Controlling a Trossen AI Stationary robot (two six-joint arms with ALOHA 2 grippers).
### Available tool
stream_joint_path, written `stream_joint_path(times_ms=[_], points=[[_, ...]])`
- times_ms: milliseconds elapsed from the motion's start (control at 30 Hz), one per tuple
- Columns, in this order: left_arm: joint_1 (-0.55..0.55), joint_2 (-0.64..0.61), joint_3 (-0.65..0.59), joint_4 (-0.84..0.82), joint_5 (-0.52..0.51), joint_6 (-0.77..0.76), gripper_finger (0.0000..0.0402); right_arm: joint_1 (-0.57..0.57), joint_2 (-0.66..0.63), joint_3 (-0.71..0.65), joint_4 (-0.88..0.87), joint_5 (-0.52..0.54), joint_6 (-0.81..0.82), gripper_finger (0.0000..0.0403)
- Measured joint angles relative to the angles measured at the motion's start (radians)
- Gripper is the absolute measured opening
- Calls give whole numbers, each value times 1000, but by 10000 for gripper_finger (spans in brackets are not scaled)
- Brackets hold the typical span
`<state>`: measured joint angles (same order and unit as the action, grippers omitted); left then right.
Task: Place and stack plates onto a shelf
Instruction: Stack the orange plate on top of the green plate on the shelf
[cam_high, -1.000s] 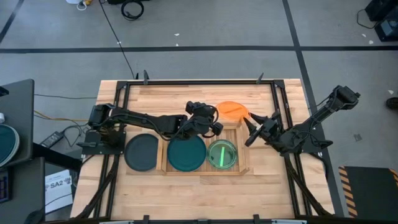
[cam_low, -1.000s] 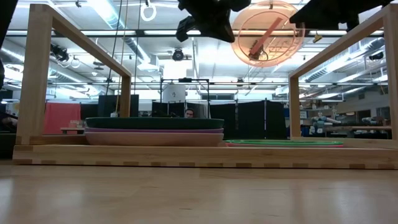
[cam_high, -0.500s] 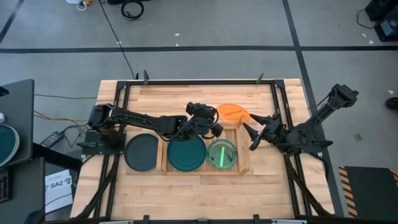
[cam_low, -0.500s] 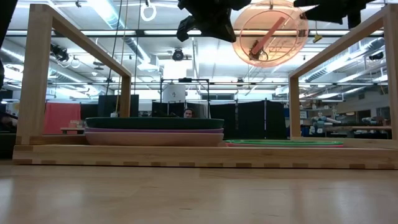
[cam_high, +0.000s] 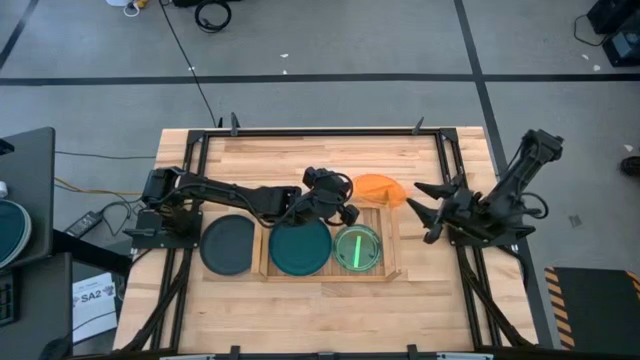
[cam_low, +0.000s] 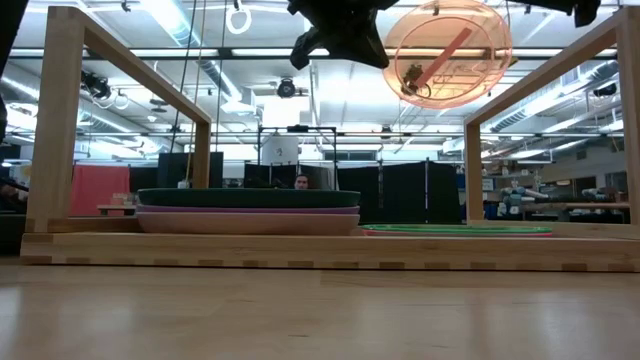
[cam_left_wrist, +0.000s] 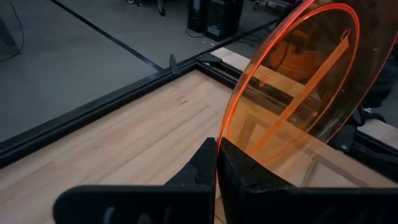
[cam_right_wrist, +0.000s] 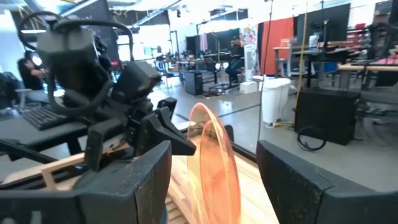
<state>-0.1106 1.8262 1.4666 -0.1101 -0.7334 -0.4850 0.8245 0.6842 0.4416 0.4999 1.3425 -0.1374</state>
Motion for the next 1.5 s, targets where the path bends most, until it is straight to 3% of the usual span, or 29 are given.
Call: stream_joint_path(times_ms=[167,533,767,1200,1500], points=[[-7,0,0,0,28,1,11,28,-19,0,-1,2,-1,241],[-7,-8,0,-8,299,-27,11,39,-18,0,-2,2,-53,241],[-11,-46,1,-73,408,-35,11,39,-18,0,-6,6,-53,241],[-11,-68,1,-273,808,-138,11,39,-17,0,-9,7,-49,241],[-11,-61,1,-414,834,-190,11,39,-17,0,-9,7,-49,241]])
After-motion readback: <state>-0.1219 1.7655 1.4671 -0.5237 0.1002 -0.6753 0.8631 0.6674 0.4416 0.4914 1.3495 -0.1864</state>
